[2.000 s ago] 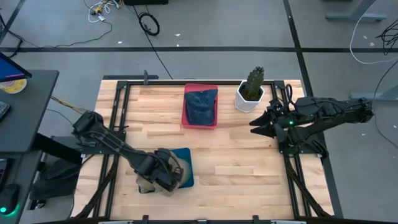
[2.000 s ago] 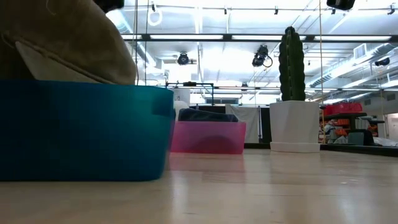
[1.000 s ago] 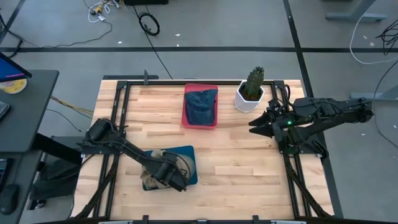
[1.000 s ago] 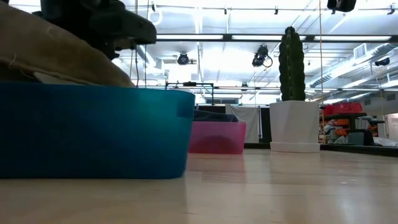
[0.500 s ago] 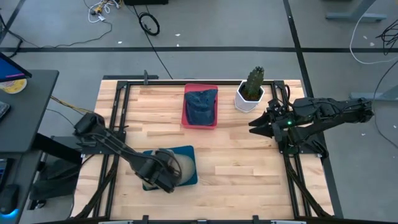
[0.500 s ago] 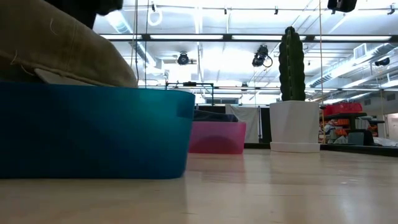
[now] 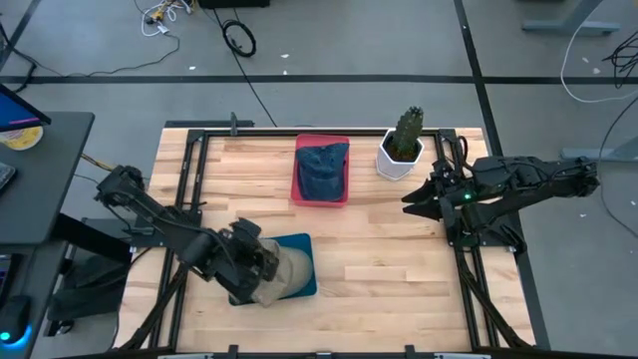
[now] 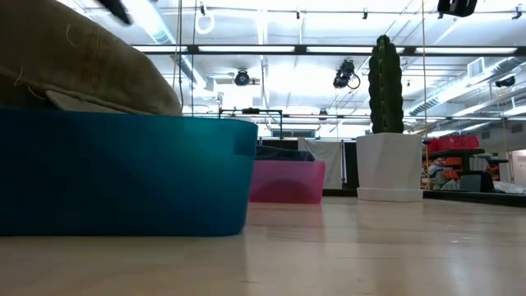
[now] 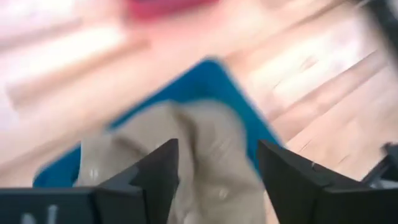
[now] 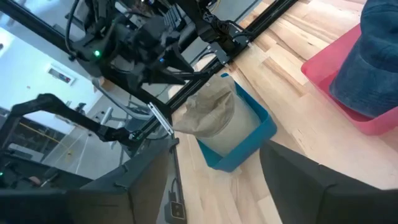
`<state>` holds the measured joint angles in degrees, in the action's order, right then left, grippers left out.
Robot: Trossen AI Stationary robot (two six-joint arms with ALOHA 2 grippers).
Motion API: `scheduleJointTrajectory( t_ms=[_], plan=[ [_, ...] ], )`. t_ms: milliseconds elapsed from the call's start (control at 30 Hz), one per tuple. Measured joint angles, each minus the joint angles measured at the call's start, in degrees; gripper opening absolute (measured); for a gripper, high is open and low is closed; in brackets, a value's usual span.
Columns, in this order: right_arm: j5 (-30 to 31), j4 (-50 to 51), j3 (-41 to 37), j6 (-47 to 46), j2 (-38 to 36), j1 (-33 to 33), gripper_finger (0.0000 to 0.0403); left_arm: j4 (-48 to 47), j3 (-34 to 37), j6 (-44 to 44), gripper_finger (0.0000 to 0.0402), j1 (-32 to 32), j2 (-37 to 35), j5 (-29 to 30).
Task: Pick & Place hat
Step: Return to Home Position
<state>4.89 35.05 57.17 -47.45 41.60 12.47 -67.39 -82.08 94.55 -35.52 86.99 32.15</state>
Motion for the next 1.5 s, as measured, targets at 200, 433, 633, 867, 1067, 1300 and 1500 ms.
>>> scheduleJointTrajectory(
  t_ms=[200,433,633,867,1067,1300,1500],
  plan=[
    [-0.02,2.43,0.0,-1.22,-2.1,0.02,0.021,8.39,0.0,-16.35,0.0154,-0.35,-4.36,12.91],
    [0.02,10.58,0.02,-4.9,-4.62,0.02,0.0102,16.82,-0.02,-37.17,0.0049,1.51,-6.46,20.58],
    [0.14,10.37,0.04,-6.69,-4.95,0.0,0.0008,20.84,-0.02,-49.78,0.0006,6.0,-6.5,20.59],
    [3.53,8.9,0.04,-7.32,-4.95,0.02,0.0006,37.96,0.0,-74.77,0.0003,13.17,-5.1,9.31],
    [6.74,7.59,0.04,-5.97,-4.95,0.02,0.0003,52.26,0.0,-92.82,0.0003,21.04,-4.91,-6.75],
    [7.82,7.26,0.04,-5.77,-4.74,0.02,0.0002,57.24,0.0,-98.51,0.0003,28.67,-4.86,-20.97],
    [9.17,7.25,0.04,-5.07,-3.32,0.02,0.0001,64.78,2.15,-98.01,0.0003,32.99,-4.07,-29.11]
  ],
)
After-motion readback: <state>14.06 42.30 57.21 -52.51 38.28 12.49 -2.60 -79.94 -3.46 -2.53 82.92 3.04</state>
